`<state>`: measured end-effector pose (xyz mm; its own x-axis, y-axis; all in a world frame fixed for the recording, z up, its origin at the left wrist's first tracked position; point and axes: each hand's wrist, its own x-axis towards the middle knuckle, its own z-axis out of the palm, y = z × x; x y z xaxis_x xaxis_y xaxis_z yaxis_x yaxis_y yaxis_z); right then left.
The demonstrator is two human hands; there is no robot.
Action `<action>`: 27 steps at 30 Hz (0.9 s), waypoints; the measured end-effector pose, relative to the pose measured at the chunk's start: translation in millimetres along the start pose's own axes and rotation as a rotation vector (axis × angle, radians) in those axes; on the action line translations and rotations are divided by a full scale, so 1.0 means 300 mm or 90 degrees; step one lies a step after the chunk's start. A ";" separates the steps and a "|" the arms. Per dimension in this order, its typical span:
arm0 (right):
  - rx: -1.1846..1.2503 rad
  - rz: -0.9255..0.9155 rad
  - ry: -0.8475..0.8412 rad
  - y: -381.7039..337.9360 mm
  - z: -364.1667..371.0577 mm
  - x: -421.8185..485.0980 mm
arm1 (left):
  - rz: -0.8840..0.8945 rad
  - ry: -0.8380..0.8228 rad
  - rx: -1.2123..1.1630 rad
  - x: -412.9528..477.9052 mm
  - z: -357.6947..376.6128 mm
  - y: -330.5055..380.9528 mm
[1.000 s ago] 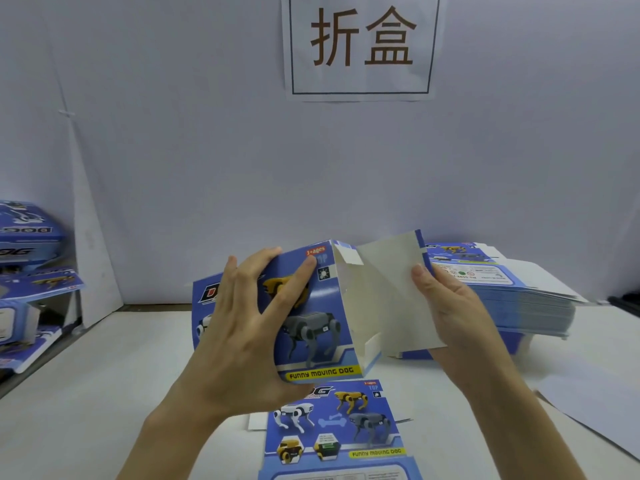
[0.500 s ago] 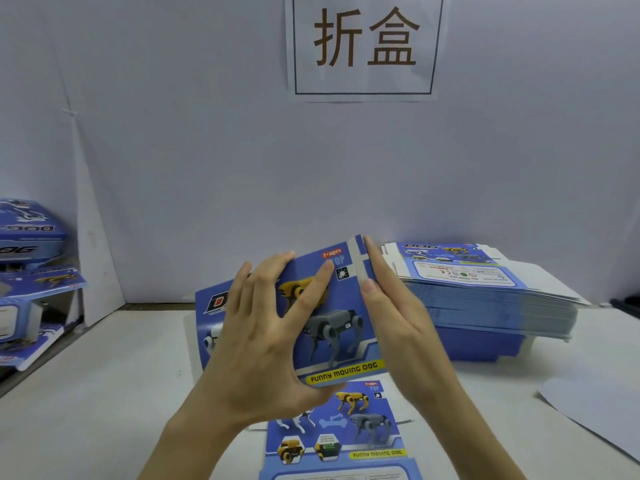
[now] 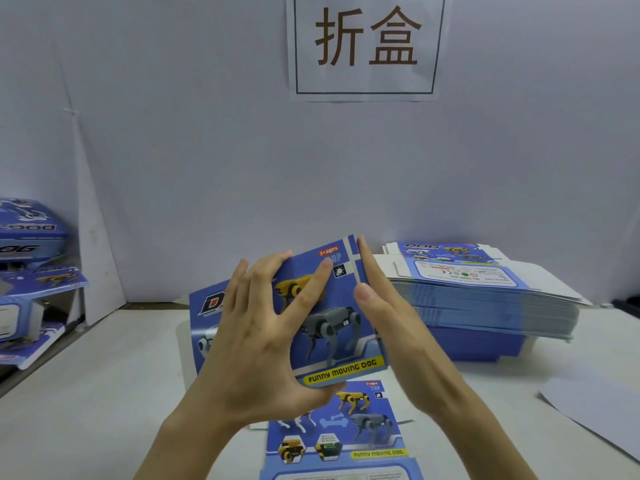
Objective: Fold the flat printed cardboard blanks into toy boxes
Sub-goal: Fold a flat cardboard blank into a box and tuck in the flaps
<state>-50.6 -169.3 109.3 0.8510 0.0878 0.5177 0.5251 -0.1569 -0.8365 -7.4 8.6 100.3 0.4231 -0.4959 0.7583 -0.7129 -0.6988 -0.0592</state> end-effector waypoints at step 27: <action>-0.015 -0.095 -0.023 -0.028 0.001 -0.020 | 0.044 -0.001 -0.038 0.008 -0.066 0.033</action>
<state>-60.2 -168.3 113.2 0.7631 0.1481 0.6291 0.6463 -0.1630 -0.7455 -24.5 10.8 114.5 0.3721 -0.5429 0.7529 -0.7723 -0.6310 -0.0733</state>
